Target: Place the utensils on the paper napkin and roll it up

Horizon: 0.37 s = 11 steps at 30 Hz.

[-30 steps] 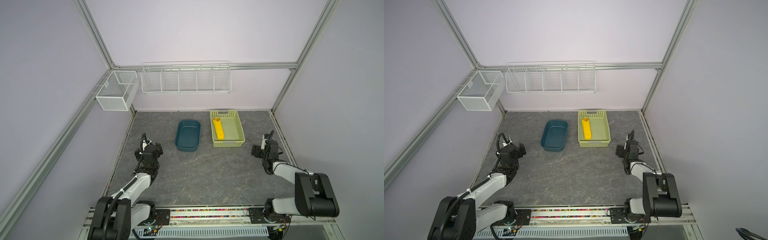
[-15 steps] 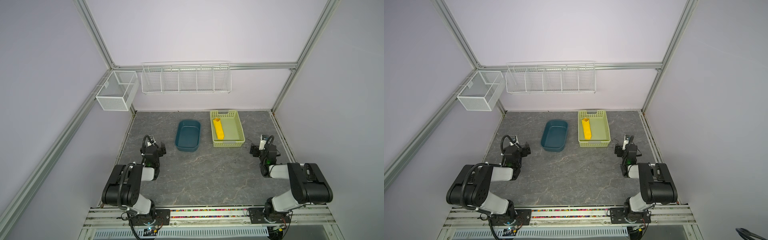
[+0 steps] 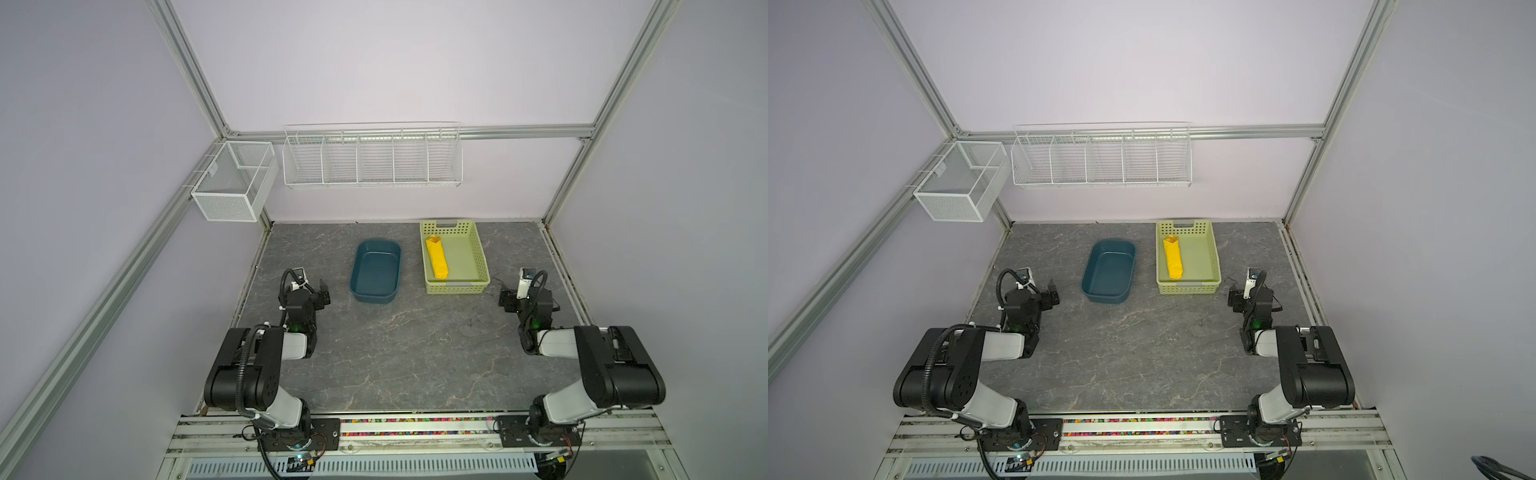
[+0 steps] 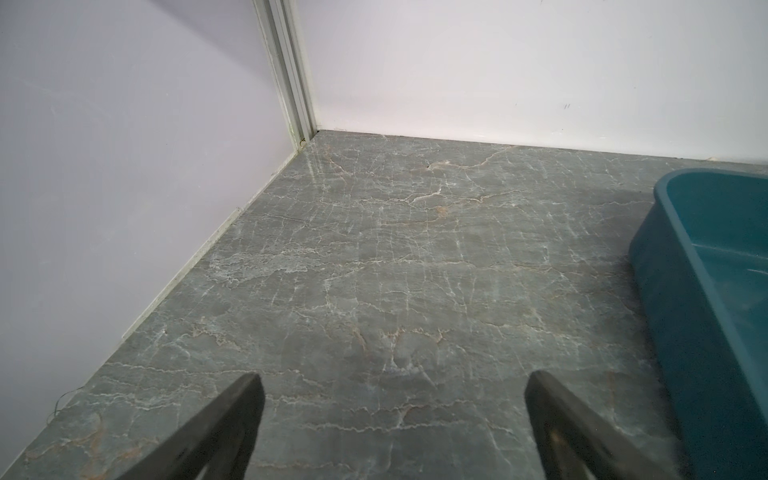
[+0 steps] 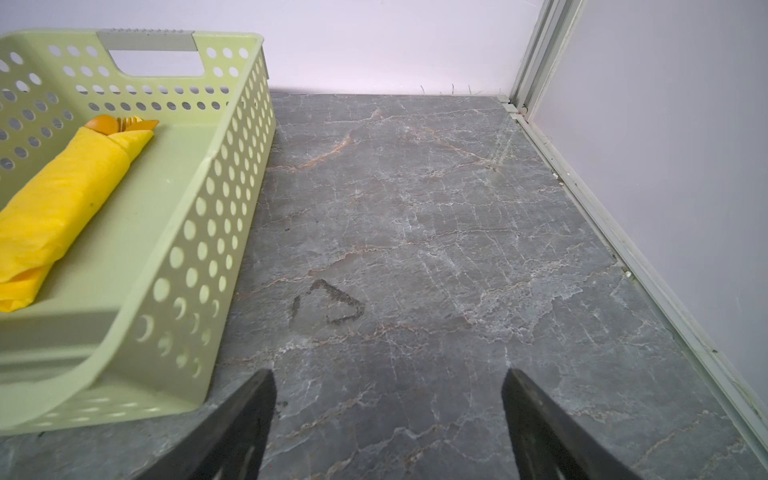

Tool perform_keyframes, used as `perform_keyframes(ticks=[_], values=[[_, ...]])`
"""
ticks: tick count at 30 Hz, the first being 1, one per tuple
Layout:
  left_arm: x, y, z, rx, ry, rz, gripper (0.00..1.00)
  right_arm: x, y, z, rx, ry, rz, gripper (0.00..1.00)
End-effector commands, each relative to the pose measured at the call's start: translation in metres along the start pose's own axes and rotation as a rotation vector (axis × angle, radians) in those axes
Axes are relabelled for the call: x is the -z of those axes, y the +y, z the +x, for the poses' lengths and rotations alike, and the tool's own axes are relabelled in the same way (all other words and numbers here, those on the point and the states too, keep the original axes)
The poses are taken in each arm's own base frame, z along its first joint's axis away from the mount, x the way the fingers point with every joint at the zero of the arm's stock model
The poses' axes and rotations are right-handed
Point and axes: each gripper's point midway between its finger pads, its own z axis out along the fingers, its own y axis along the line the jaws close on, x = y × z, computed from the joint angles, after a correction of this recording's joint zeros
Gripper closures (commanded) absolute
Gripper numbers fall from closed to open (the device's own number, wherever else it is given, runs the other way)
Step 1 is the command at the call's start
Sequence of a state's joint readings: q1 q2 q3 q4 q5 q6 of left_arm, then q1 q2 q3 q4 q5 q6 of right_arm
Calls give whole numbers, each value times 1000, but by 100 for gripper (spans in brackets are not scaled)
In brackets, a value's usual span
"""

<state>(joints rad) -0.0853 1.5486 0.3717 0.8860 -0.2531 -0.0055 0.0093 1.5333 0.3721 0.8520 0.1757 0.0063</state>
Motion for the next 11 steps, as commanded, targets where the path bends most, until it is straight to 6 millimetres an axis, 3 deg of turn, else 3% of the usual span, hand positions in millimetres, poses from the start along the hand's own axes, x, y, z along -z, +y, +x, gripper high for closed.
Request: perform_keyframes(ticks=[1,11], values=[[-2,-1,-12,1,-41,6,1,0,2,-10,21,-35,-6,12],[-2,-1,-13,1,-42,7,1,1,3,-11,21,-40,-8,12]])
